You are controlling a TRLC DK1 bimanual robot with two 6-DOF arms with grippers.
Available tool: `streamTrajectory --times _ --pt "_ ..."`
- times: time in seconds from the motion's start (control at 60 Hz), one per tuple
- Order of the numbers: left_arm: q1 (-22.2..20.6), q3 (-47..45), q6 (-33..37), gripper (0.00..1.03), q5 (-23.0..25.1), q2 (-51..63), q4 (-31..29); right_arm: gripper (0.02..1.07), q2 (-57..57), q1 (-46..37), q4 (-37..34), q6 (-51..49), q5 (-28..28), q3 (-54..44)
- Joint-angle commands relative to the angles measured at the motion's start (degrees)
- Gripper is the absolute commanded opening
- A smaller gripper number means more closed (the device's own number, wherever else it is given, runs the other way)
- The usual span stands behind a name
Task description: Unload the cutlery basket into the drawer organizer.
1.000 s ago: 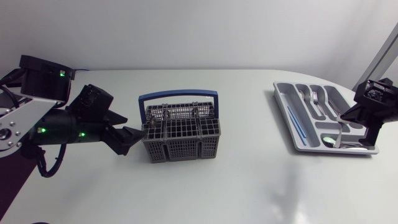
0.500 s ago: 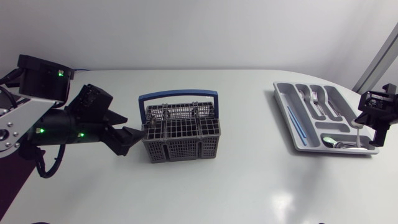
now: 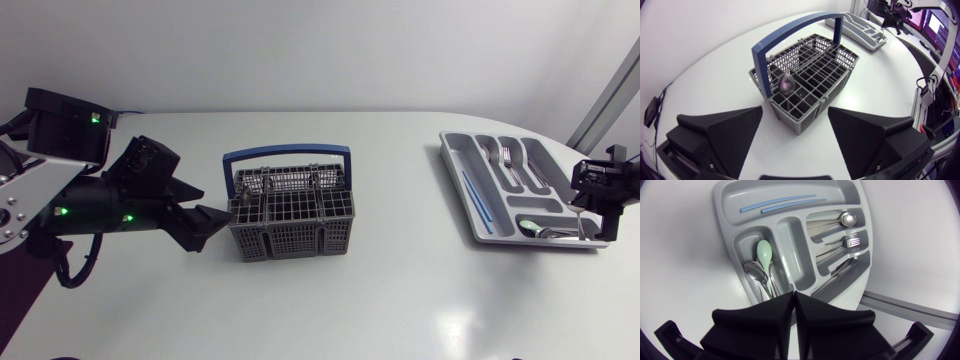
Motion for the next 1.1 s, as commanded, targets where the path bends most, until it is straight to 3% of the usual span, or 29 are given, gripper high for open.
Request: streamTrajectory --times 0.0,0.217,0.367,0.617,1.083 --pt "-0.52 -0.89 0.54 0.91 0.54 -0.87 -0.54 0.21 1.22 0.41 2.83 -1.79 0.65 -1.14" --pt "-0.34 -0.89 0.54 0.91 0.37 -1.22 -1.24 0.49 0.96 1.46 5.99 -1.09 1.27 -3.95" --pt "0.45 -1.06 0.8 0.91 0.37 -1.4 -1.68 0.5 -0.53 3.13 5.73 1.63 1.01 -3.95" --pt "1.33 -1.06 0.8 0.91 0.02 -0.87 -1.86 0.62 -9.41 9.81 2.74 11.48 -1.63 -7.21" --pt "2.65 -0.89 1.51 0.91 -0.6 2.03 -0.8 0.62 -18.46 36.27 -1.22 39.25 1.62 -10.19"
